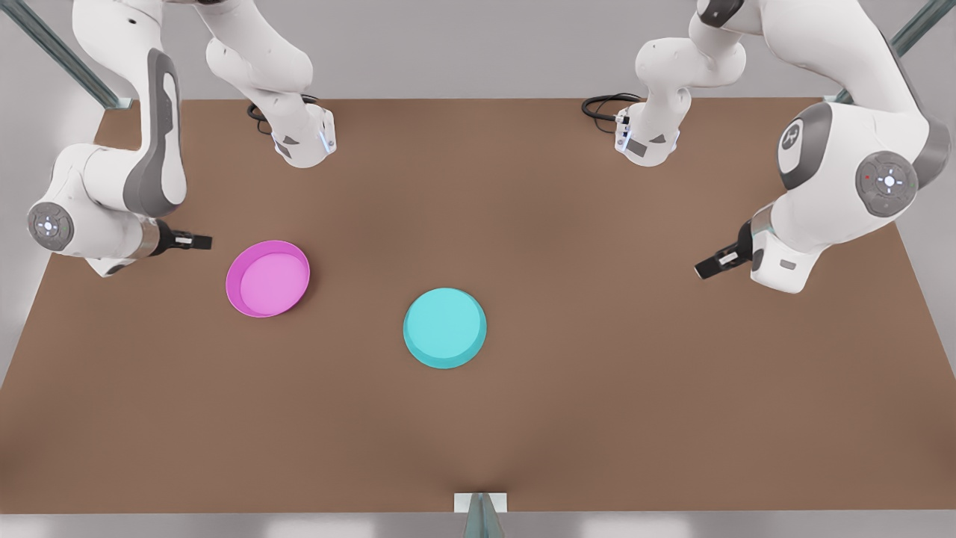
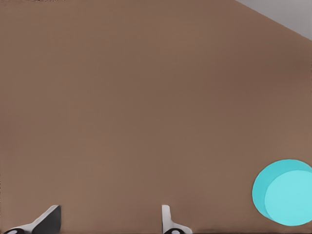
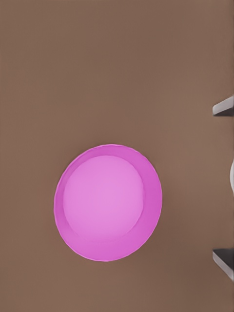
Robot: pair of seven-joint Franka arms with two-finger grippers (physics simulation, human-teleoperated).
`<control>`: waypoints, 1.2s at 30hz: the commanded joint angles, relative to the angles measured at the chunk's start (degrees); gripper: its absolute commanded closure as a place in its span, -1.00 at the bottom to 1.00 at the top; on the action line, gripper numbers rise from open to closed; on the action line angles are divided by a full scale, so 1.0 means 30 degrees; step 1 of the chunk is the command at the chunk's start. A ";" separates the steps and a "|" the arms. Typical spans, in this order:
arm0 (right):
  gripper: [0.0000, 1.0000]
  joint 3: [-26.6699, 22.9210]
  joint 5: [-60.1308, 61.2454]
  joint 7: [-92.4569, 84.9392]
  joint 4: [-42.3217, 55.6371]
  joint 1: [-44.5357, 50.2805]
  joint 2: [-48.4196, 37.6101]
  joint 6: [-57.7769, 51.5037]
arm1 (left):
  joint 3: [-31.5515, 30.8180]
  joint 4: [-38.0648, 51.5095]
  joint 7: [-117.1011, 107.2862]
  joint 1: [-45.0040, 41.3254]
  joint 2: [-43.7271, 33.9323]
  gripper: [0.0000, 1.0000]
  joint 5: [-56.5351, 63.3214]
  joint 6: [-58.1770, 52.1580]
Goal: Flip the blue plate over with the left arm, and stack the pink plate on top of the blue plate with the right arm
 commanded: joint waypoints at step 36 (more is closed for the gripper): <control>-1.00 0.0102 0.4461 -0.7040 -1.1038 -0.3361 0.3718 1.9034 | 0.0046 0.0362 0.9385 0.0080 -0.0447 -1.00 -0.0732 -0.0301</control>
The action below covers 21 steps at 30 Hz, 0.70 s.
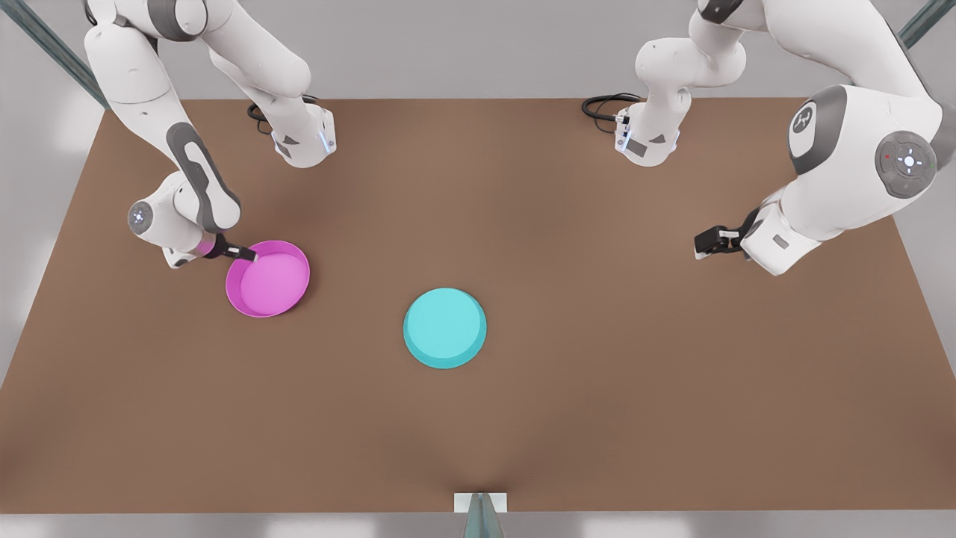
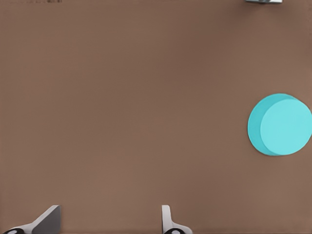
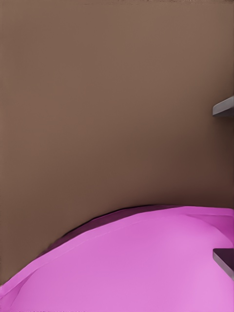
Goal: Flip the blue plate over with the left arm, and stack the pink plate on top of the blue plate with the right arm
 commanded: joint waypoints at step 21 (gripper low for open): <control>0.57 0.0313 0.0046 -0.1860 0.0182 0.0325 -0.0636 0.0552 | -0.0030 0.0276 0.1357 0.0002 0.0131 -1.00 -0.0077 0.0040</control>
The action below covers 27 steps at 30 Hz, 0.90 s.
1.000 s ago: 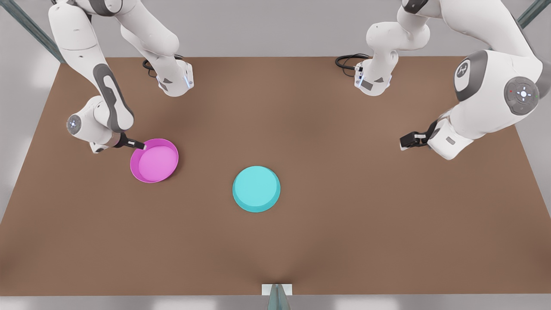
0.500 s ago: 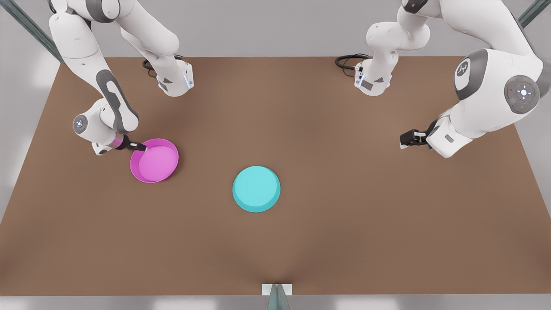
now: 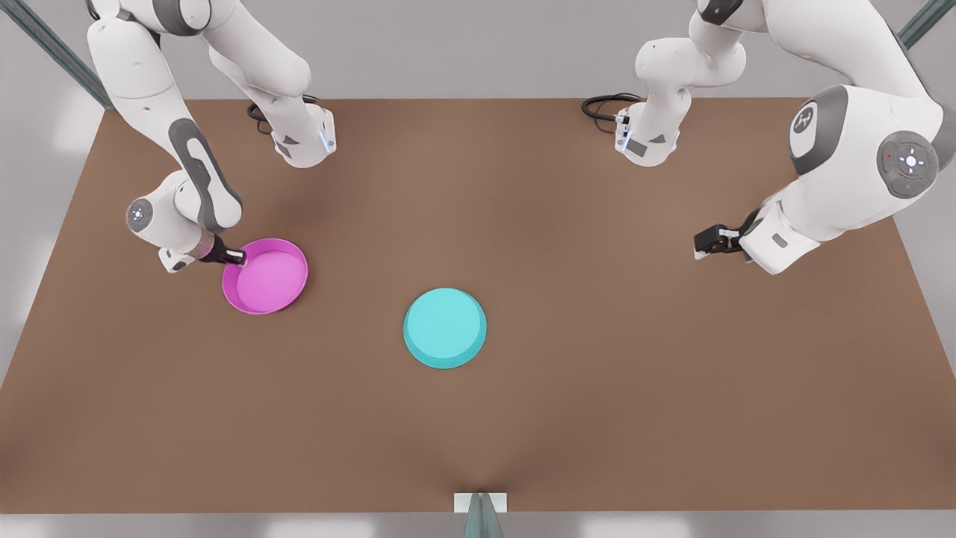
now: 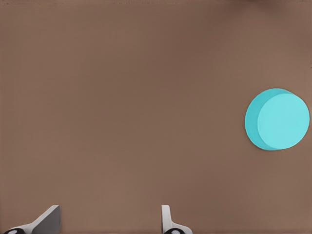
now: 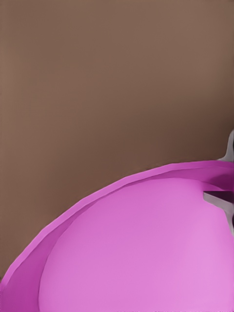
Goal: Flip the blue plate over with the left arm, and stack the pink plate on top of the blue plate with the right arm
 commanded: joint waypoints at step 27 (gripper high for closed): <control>0.57 0.5565 0.7784 1.2450 1.0797 0.8892 0.4772 -0.3123 | -0.0242 0.0664 0.0155 -0.0061 0.0045 -1.00 0.0057 -0.0048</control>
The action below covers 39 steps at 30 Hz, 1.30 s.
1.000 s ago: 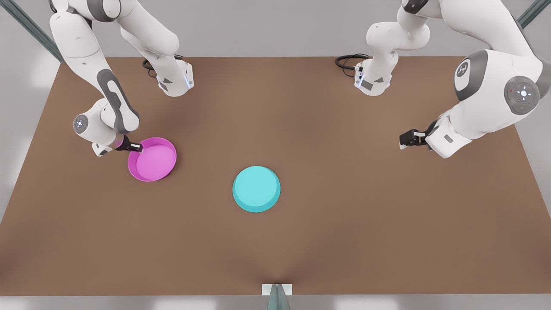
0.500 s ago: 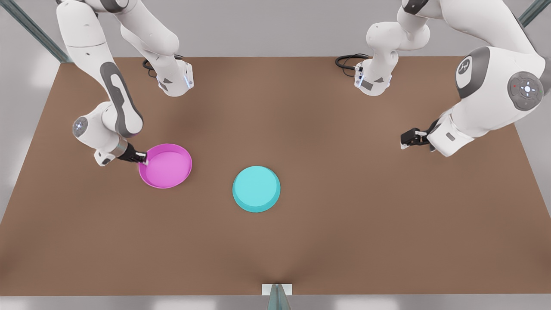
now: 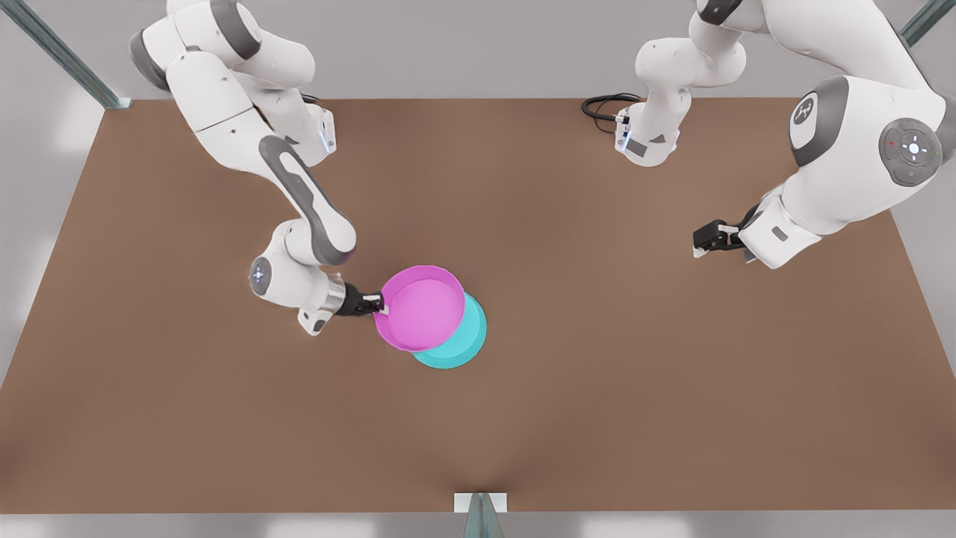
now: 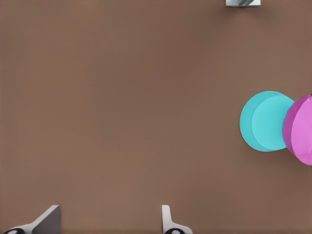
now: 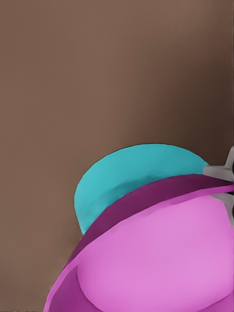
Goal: Flip the blue plate over with the left arm, and stack the pink plate on top of the blue plate with the right arm
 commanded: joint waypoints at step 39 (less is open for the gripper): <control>-1.00 -0.8925 -0.9740 0.5257 1.2811 -0.0392 -0.1718 -1.8269 | 0.0020 0.0009 0.0176 0.0003 0.0036 -1.00 0.0033 -0.0194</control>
